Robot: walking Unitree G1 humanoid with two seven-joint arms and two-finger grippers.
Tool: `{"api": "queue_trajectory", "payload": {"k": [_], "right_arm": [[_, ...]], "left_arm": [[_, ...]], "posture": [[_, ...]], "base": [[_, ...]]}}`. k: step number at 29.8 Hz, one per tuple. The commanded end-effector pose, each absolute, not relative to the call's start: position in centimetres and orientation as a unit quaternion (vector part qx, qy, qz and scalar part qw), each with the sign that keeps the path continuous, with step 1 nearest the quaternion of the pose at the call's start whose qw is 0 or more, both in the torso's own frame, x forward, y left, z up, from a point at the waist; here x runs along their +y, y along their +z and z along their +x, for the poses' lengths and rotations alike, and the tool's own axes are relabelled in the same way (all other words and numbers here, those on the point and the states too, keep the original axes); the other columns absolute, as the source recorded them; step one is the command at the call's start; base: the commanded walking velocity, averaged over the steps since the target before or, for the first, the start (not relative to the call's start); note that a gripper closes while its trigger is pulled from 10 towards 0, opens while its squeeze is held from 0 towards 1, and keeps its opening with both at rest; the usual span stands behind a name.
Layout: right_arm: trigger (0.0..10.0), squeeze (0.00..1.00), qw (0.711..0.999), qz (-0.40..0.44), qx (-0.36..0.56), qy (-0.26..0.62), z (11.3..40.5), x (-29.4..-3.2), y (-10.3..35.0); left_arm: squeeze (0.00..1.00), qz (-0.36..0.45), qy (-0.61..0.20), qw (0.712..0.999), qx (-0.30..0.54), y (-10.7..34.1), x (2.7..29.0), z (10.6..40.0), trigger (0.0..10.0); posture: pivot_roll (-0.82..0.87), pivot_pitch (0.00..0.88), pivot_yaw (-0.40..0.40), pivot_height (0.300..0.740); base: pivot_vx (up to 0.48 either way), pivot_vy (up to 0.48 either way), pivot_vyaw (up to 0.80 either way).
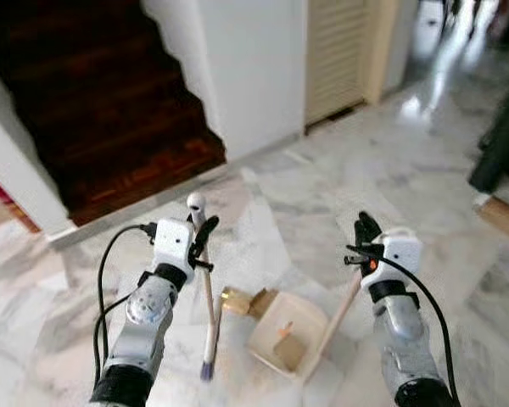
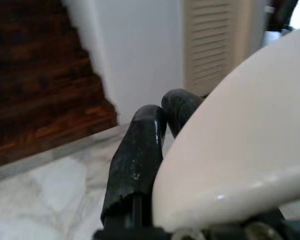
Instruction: Sweep floor
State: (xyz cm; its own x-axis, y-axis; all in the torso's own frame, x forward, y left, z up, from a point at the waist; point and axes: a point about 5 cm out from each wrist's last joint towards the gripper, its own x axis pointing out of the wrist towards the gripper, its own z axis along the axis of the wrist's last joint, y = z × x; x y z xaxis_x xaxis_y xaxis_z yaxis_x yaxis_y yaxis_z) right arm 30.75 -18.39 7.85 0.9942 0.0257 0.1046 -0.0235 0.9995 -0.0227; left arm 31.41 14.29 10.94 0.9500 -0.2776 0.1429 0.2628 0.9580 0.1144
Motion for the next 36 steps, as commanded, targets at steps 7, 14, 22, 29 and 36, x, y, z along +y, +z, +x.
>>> {"api": "queue_trajectory", "payload": {"k": [7,14,22,29,36], "right_arm": [[10.0,0.00,0.997,-0.001,-0.074,0.035,31.07,-16.88,8.71],[10.0,0.00,0.997,-0.001,-0.073,0.037,30.98,-16.80,8.61],[10.0,0.00,0.998,0.019,-0.063,0.026,31.13,-17.05,8.47],[10.0,0.00,0.998,0.025,-0.061,0.024,31.22,-17.07,8.54],[10.0,0.00,0.998,0.026,-0.056,0.025,31.05,-16.91,8.35]], "left_arm": [[0.00,0.056,-0.137,0.984,-0.097,11.45,14.33,31.28,10.0],[0.00,0.058,-0.142,0.984,-0.095,11.35,14.14,31.25,10.0],[0.00,0.058,-0.144,0.984,-0.088,11.14,14.07,31.20,10.0],[0.00,0.059,-0.145,0.984,-0.087,11.18,14.02,31.25,10.0],[0.00,0.056,-0.142,0.985,-0.085,11.12,13.95,31.22,10.0]], "posture": [[0.05,0.000,0.068,0.740],[0.04,0.000,0.071,0.740],[0.05,0.000,0.069,0.740],[0.05,0.000,0.066,0.740],[0.05,0.000,0.063,0.740]], "base": [[0.000,0.000,0.66],[0.000,0.000,0.65],[0.000,0.000,0.27],[0.000,0.279,0.00],[0.000,0.335,0.00]]}}
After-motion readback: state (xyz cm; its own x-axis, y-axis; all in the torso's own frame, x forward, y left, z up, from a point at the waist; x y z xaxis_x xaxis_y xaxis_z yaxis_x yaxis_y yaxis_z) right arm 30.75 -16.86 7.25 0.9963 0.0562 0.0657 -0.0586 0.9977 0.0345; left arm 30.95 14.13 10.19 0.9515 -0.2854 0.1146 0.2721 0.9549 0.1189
